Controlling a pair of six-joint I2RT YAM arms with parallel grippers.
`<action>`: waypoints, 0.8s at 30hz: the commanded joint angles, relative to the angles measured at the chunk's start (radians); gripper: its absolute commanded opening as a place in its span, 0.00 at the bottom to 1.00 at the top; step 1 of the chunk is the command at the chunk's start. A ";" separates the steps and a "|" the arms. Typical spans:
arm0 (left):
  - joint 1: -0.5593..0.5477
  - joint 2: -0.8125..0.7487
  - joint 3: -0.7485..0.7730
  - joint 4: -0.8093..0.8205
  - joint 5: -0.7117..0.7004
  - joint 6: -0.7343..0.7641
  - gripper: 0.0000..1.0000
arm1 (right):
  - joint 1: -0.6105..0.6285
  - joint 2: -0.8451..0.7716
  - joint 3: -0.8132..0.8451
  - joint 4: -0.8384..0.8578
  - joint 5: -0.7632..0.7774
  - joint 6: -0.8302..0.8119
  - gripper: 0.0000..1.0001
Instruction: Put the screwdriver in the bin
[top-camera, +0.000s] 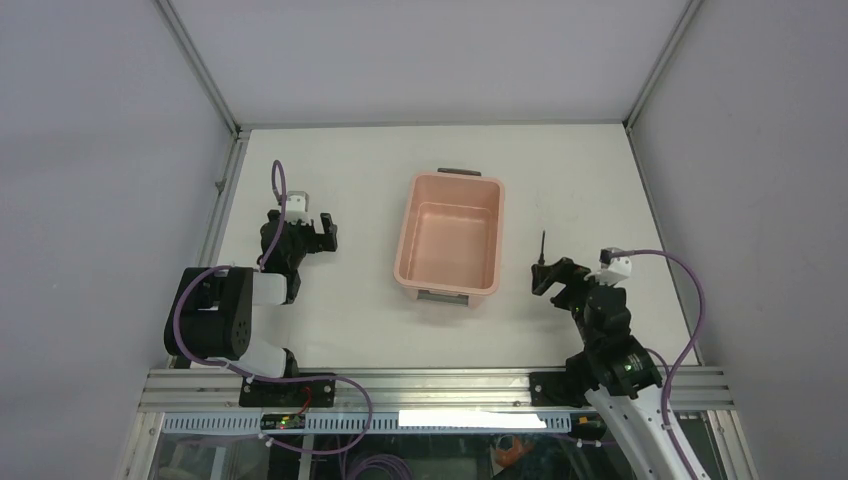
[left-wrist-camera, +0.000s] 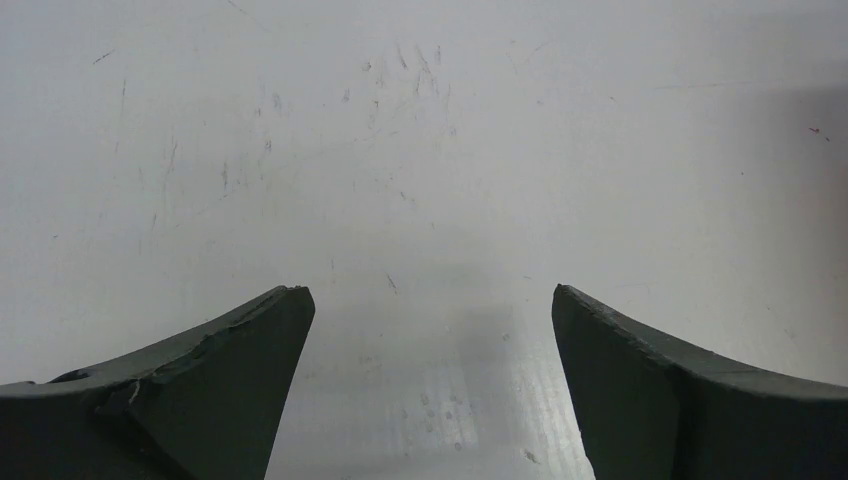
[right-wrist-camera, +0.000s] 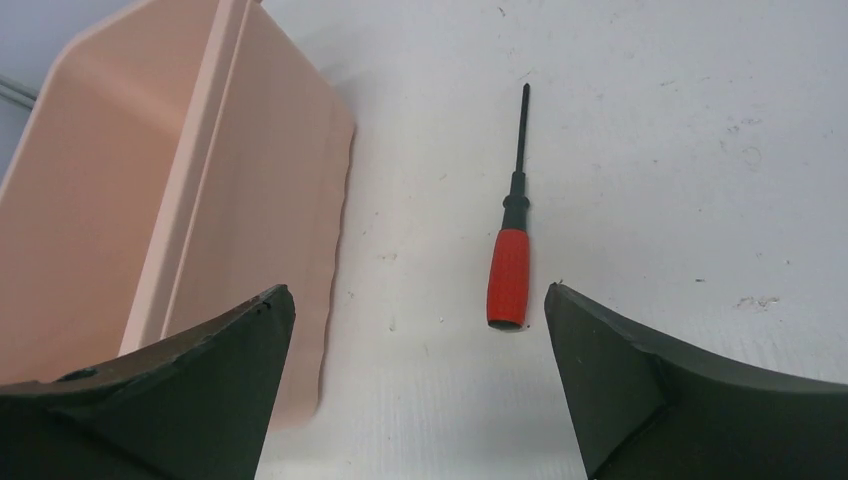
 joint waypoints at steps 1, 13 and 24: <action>0.010 -0.004 0.017 0.057 0.025 -0.009 0.99 | -0.001 0.031 0.026 0.049 0.041 0.024 0.99; 0.010 -0.005 0.017 0.057 0.025 -0.008 0.99 | -0.002 0.243 0.444 0.024 -0.022 -0.237 0.99; 0.010 -0.004 0.017 0.057 0.025 -0.008 0.99 | -0.158 1.210 1.300 -0.649 0.086 -0.228 0.99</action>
